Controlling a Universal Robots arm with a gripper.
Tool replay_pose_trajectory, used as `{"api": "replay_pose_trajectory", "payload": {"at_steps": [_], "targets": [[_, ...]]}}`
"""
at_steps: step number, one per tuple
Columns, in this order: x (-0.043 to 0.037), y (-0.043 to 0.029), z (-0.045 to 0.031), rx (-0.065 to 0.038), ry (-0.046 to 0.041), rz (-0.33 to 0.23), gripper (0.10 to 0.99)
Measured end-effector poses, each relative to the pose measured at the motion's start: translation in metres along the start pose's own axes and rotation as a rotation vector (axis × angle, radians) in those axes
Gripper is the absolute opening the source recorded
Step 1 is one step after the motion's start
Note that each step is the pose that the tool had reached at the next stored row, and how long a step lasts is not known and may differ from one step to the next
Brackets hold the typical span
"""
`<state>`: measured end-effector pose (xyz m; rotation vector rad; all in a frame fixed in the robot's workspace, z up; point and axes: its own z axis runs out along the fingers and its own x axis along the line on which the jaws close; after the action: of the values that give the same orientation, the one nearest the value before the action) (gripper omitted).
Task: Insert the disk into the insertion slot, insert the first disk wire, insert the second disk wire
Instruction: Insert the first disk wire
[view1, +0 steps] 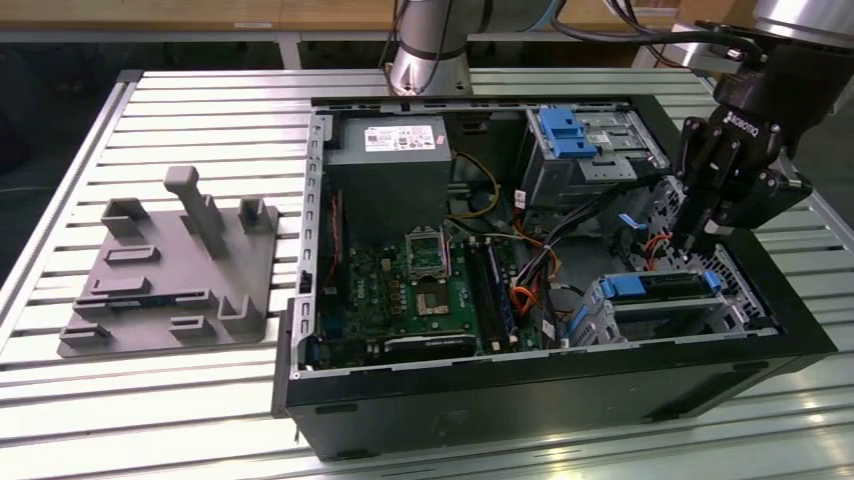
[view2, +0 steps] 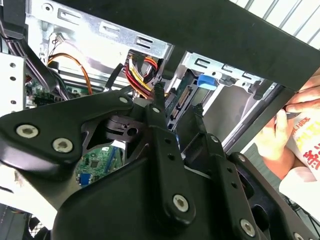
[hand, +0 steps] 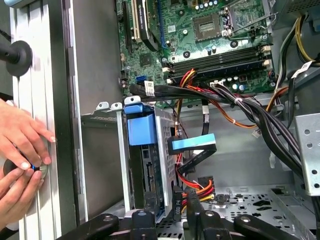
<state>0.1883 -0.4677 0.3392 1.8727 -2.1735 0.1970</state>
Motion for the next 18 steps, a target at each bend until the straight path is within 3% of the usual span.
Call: {"api": "replay_pose_trajectory", "payload": {"at_steps": [2, 4, 5, 6, 13, 14, 18], "targets": [[0.0000, 0.0001, 0.0001, 0.000, 0.0003, 0.000, 0.365], [-0.0002, 0.0001, 0.0003, 0.000, 0.0003, 0.000, 0.235], [-0.0002, 0.0002, 0.0005, 0.000, 0.0004, 0.000, 0.235], [-0.0002, 0.0001, 0.0007, 0.000, 0.0002, 0.000, 0.173], [-0.0004, 0.0000, 0.0012, 0.000, 0.0003, 0.000, 0.173], [-0.0005, 0.0002, 0.0014, 0.003, -0.0002, -0.002, 0.173], [-0.0002, 0.0020, 0.0015, 0.041, -0.0055, 0.002, 0.173]]}}
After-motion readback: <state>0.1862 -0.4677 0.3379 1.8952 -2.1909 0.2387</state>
